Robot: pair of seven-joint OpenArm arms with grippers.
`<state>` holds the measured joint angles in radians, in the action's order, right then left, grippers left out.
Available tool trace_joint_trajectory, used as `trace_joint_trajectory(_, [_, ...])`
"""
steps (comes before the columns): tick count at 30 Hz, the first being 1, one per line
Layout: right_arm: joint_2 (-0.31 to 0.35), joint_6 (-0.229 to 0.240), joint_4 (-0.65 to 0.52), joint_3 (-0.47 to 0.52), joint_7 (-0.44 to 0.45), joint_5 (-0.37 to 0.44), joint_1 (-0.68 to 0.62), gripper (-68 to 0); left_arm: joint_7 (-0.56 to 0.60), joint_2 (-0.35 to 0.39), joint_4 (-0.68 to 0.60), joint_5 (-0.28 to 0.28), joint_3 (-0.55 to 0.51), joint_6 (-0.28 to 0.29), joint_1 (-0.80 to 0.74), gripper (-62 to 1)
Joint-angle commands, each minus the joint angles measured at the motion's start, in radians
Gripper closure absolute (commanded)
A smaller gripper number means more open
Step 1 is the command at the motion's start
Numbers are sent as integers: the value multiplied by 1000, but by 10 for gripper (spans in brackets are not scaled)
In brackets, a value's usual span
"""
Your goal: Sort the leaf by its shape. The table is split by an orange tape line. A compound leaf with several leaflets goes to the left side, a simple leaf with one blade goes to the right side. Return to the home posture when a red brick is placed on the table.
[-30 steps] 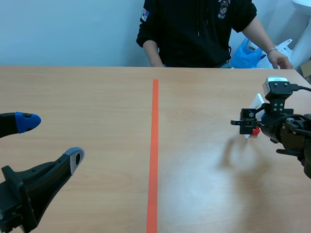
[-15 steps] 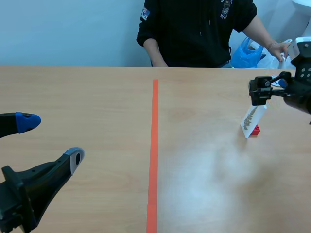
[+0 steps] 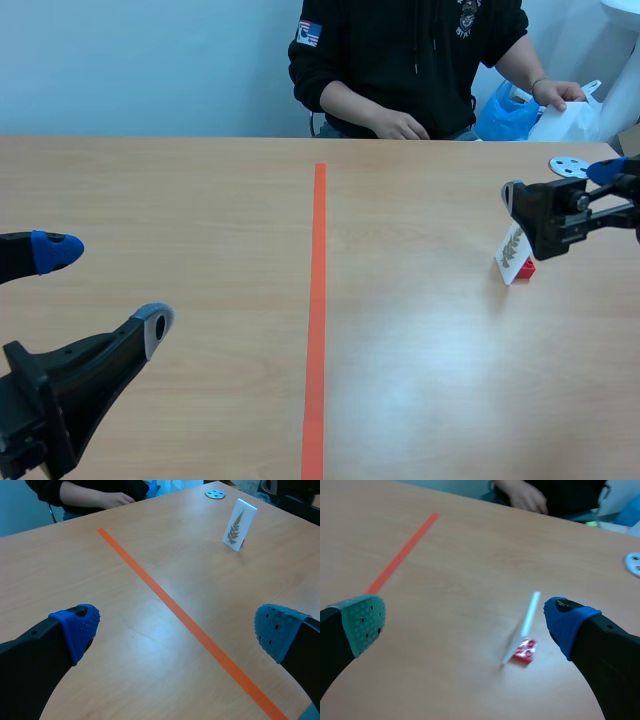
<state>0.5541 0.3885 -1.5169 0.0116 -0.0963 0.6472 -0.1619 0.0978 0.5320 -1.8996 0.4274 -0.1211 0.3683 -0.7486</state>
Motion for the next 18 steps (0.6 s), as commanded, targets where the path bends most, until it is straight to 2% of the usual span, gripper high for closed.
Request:
trace_joint_trajectory(1, [10,6,-56,22,12,32,-51,-679,14,-5,-26,6,1,1,-2,-623])
trace_joint_trajectory(5, [0,28,-217,64,12,43,-226,-679,14,-5,-26,6,1,1,-2,-623])
trace_joint_trajectory(11, [-39,32,-430,136,13,46,-464,-679,14,-5,-26,6,1,1,-2,-623])
trace_joint_trajectory(14, [-67,32,-500,169,11,45,-548,-679,14,-5,-26,6,1,1,-2,-623])
trace_joint_trajectory(18, [-88,32,-537,188,9,45,-616,-679,14,-5,-26,6,1,1,-2,-623])
